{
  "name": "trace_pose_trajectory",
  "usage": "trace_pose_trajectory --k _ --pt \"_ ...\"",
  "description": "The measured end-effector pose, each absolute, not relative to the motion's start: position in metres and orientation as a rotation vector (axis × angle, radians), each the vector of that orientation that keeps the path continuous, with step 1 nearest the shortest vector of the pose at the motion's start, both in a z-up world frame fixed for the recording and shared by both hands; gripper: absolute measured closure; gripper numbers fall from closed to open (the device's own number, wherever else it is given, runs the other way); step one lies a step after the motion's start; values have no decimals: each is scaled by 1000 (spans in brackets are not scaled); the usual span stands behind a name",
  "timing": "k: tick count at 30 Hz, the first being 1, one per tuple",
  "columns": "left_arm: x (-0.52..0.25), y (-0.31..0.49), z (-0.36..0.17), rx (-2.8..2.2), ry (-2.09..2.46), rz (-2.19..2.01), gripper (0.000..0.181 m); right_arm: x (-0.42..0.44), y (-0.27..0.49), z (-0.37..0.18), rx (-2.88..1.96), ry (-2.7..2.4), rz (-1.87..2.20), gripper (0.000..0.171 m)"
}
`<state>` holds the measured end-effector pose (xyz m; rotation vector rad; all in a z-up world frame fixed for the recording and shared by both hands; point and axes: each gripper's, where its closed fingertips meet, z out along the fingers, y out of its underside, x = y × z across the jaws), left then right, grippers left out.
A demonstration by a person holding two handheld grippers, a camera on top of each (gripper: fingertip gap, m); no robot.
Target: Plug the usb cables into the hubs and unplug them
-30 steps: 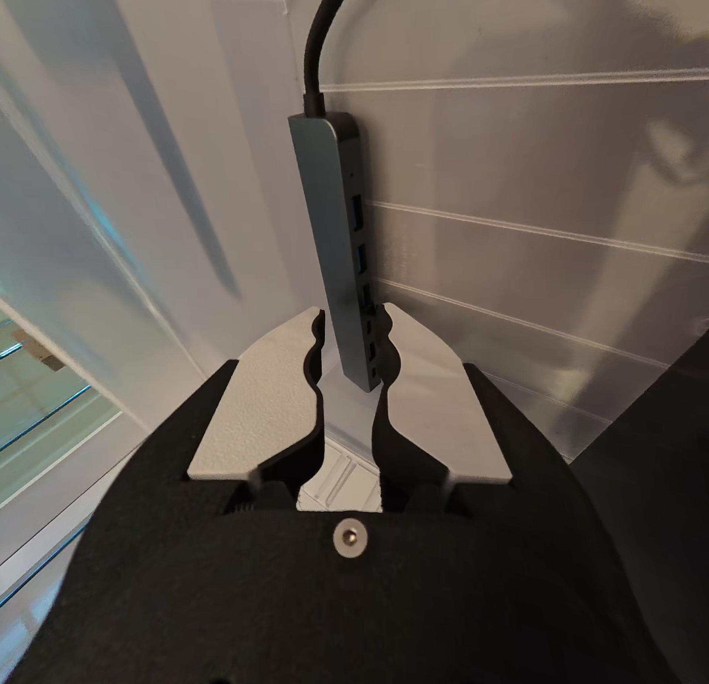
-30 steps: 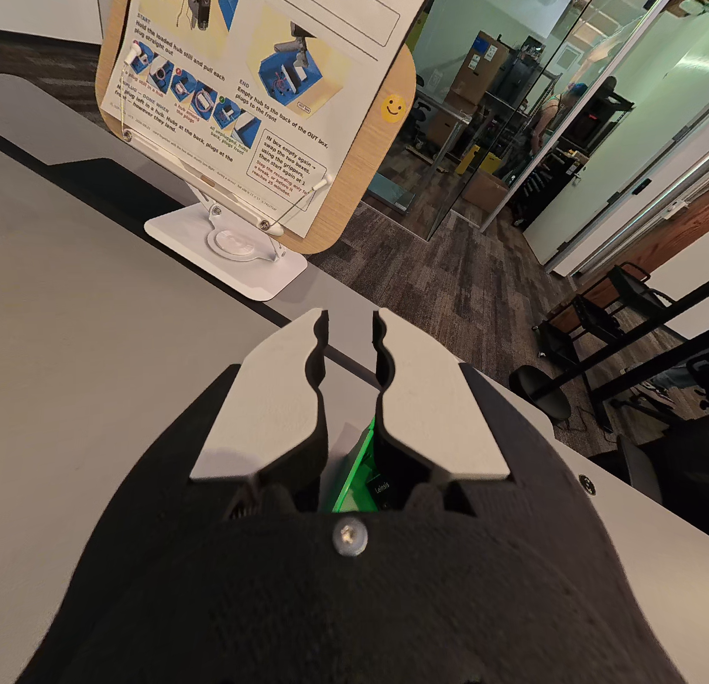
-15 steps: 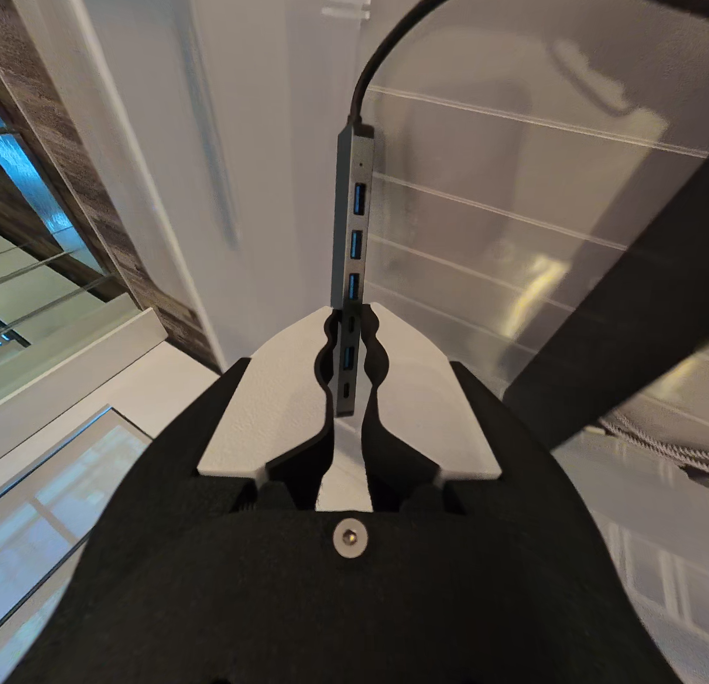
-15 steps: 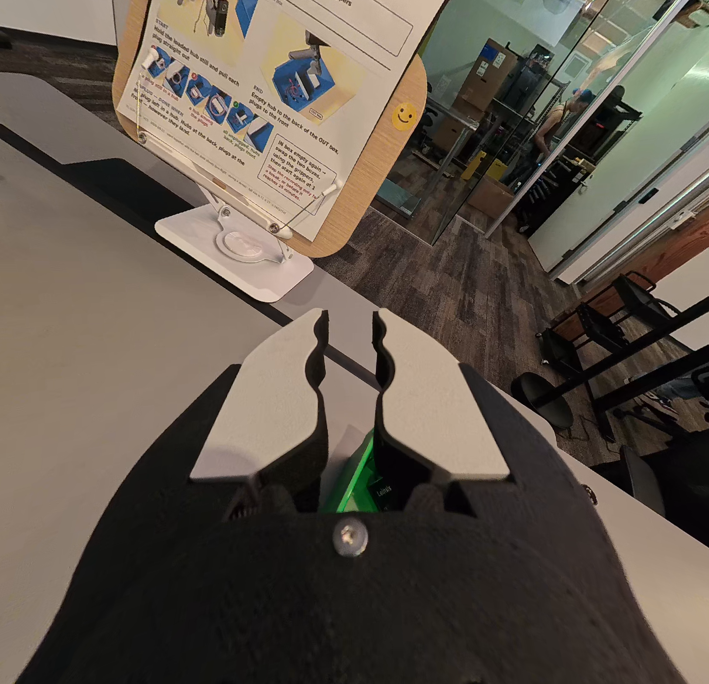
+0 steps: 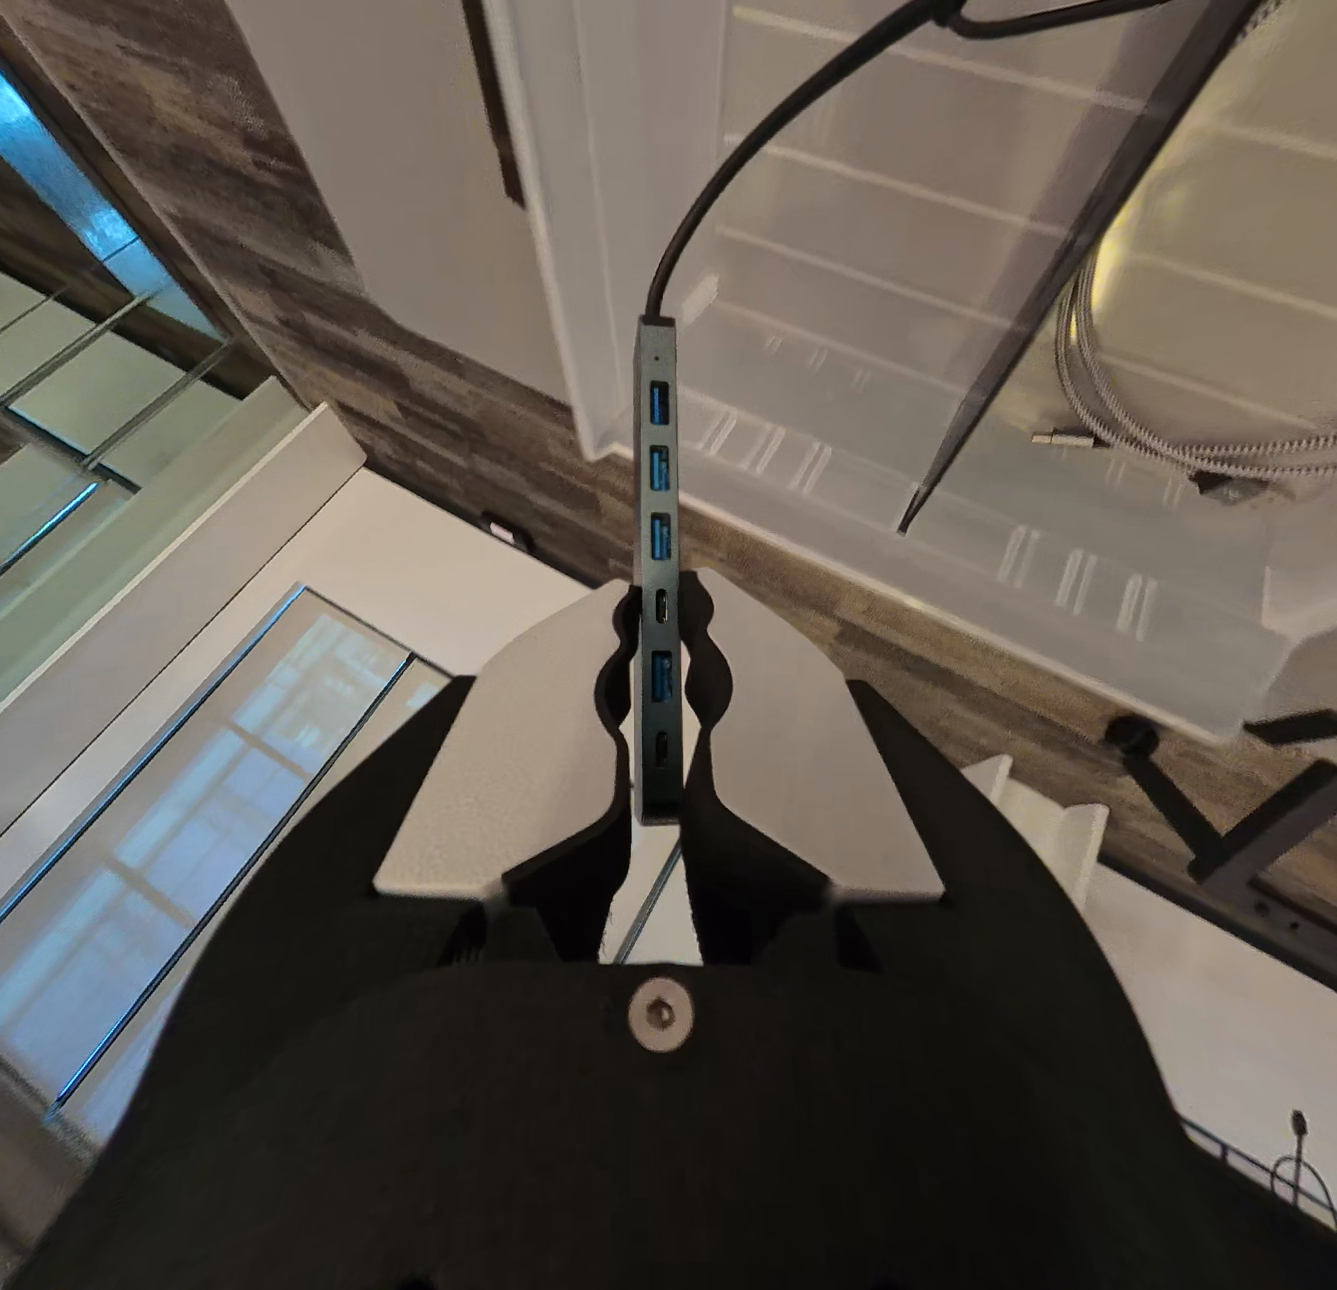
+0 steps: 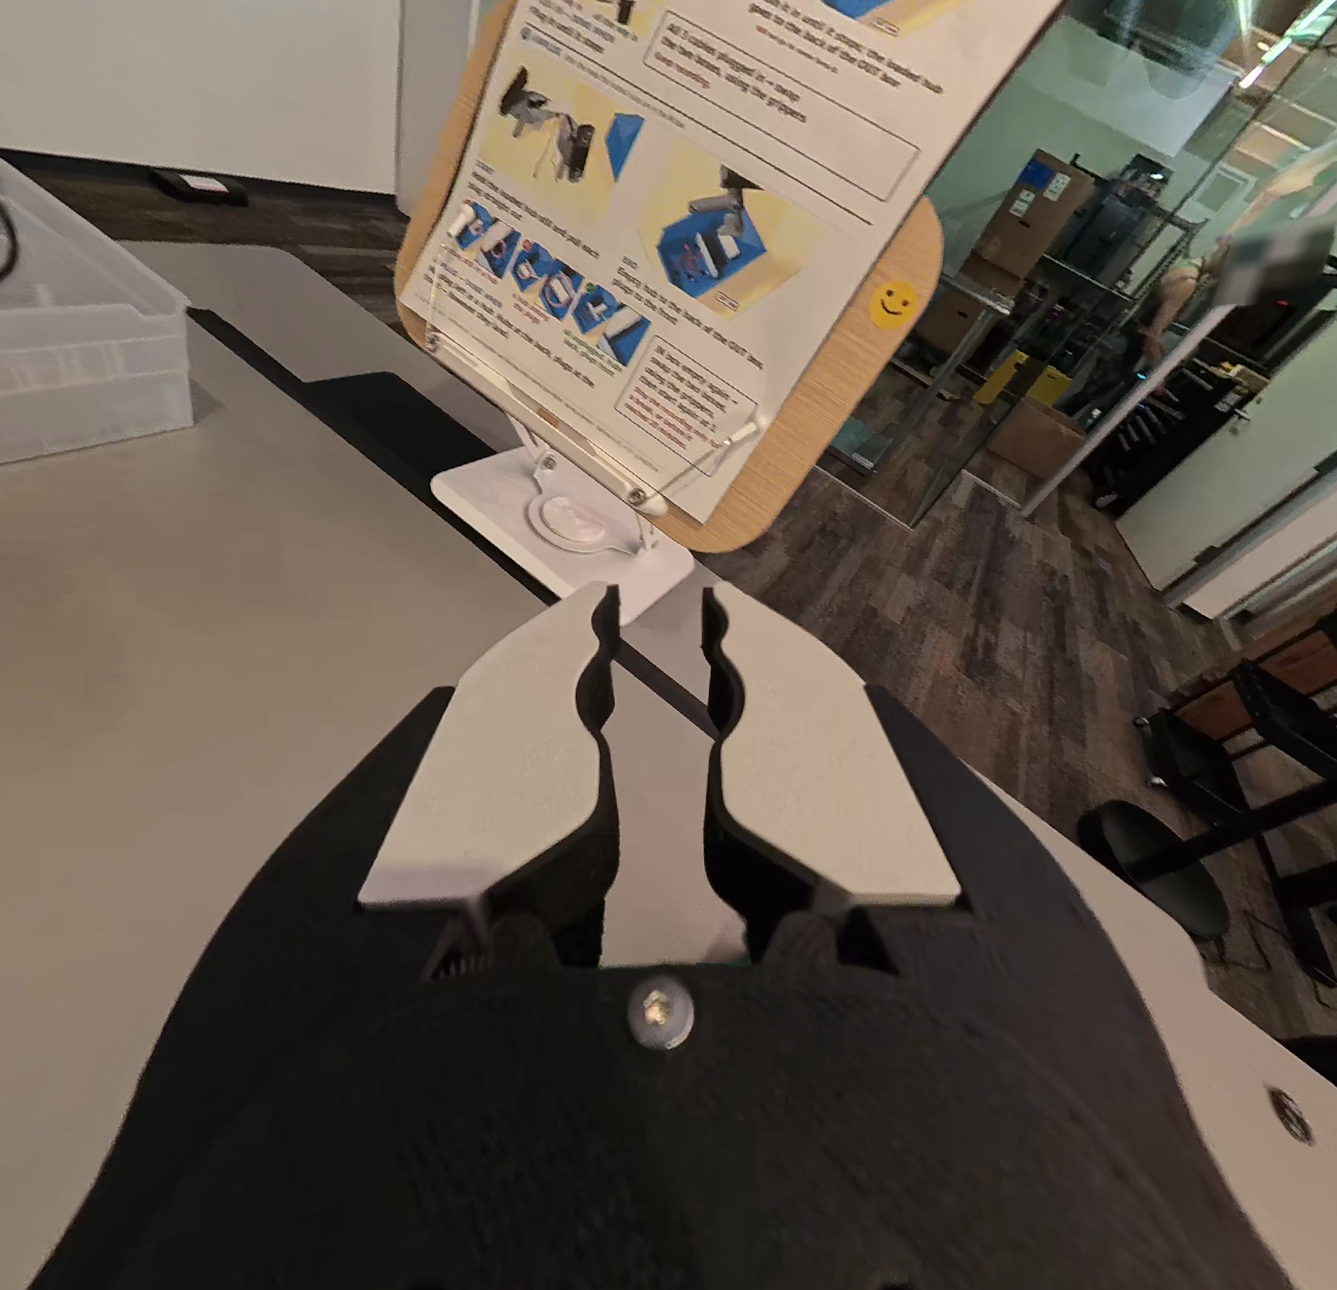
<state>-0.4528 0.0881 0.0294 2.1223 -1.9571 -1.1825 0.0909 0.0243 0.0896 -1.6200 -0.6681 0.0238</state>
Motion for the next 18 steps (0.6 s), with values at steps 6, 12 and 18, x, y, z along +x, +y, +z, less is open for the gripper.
trace_pose_trajectory --k 6,12,18 --pt "-419 72 103 2031 -1931 -1368 171 46 27 80 -1559 -750 166 149" --pt "-347 52 159 2101 -2033 -1437 171 33 22 78 -1533 -827 166 146" --pt "-250 27 118 2185 -2259 -1254 171 73 -3 116 -1481 -721 258 146"
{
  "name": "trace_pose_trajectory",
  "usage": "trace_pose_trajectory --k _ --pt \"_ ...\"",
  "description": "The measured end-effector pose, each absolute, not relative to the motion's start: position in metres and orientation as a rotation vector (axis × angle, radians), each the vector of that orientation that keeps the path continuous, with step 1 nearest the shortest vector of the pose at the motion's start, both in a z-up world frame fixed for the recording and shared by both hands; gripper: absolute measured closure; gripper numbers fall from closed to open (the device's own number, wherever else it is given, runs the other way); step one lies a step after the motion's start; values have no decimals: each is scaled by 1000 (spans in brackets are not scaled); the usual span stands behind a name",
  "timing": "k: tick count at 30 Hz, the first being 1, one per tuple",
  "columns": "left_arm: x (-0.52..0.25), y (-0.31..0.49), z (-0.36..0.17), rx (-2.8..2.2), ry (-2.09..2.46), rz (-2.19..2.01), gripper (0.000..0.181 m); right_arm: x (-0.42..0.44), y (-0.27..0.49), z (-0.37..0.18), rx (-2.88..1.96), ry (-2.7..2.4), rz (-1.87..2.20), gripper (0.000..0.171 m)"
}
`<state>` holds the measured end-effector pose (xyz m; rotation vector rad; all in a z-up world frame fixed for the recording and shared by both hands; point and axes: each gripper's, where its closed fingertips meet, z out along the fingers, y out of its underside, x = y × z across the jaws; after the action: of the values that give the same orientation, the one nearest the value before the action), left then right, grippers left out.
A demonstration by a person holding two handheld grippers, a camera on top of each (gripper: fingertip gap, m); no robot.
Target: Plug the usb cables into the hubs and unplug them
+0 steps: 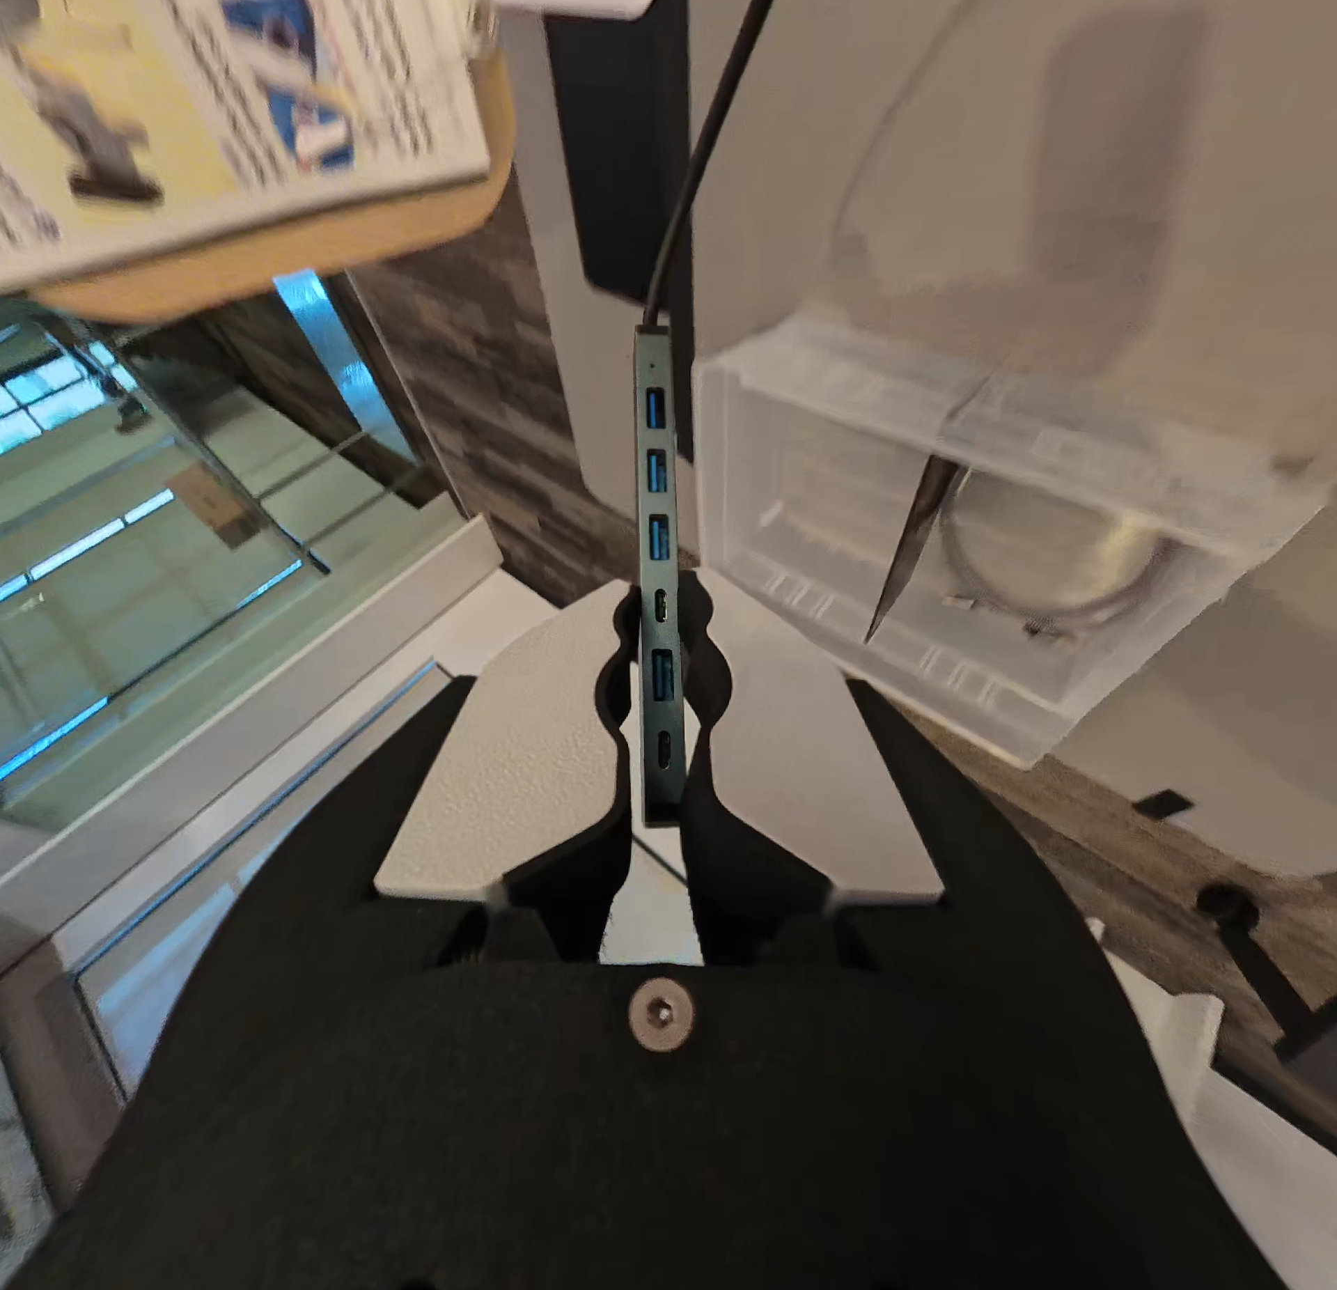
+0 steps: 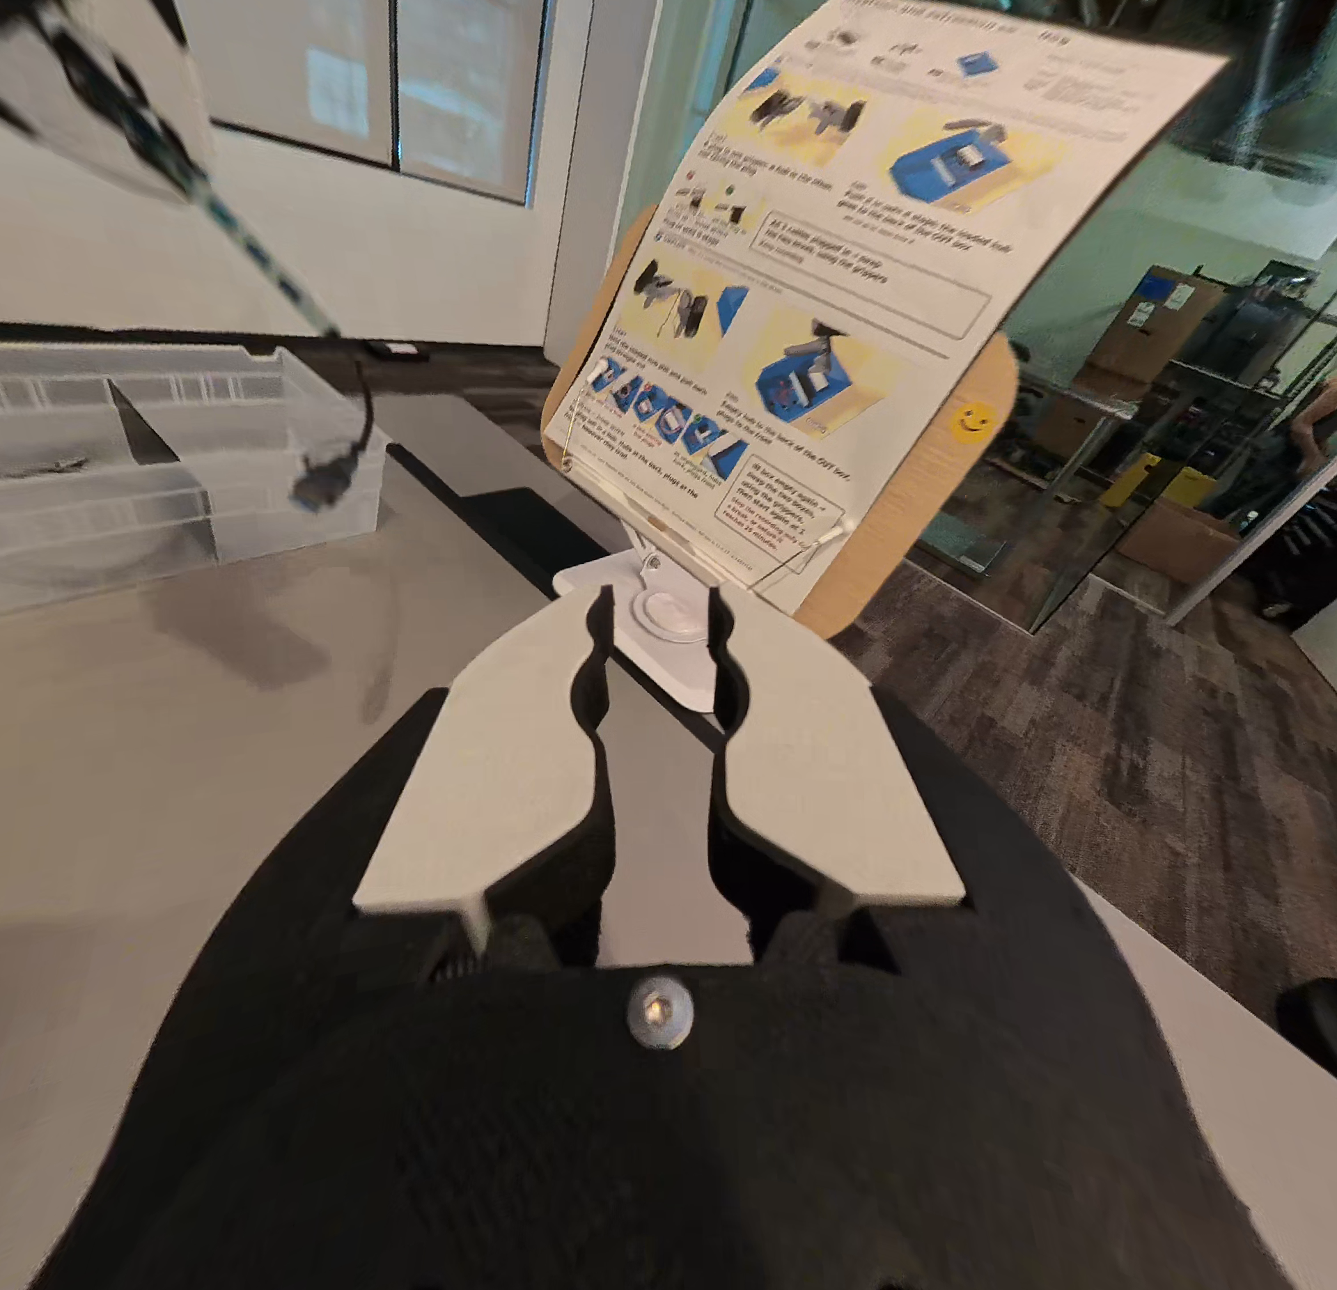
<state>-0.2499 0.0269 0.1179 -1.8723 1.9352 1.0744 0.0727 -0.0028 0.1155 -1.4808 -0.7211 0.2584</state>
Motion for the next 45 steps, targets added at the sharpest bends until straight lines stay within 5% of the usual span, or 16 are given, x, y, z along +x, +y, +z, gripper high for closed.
trace_pose_trajectory --k 12,27,39,45 --pt "-138 12 -38 -1819 2019 869 171 144 -36 152 -1419 -577 116 146" --pt "-169 29 -131 -1874 1756 599 171 162 -33 153 -1422 -504 125 146" --pt "-164 17 -149 -1994 1707 332 175 147 -23 144 -1464 -548 69 146" --pt "-168 0 -63 -1897 1341 83 177 147 -22 143 -1471 -553 80 145"
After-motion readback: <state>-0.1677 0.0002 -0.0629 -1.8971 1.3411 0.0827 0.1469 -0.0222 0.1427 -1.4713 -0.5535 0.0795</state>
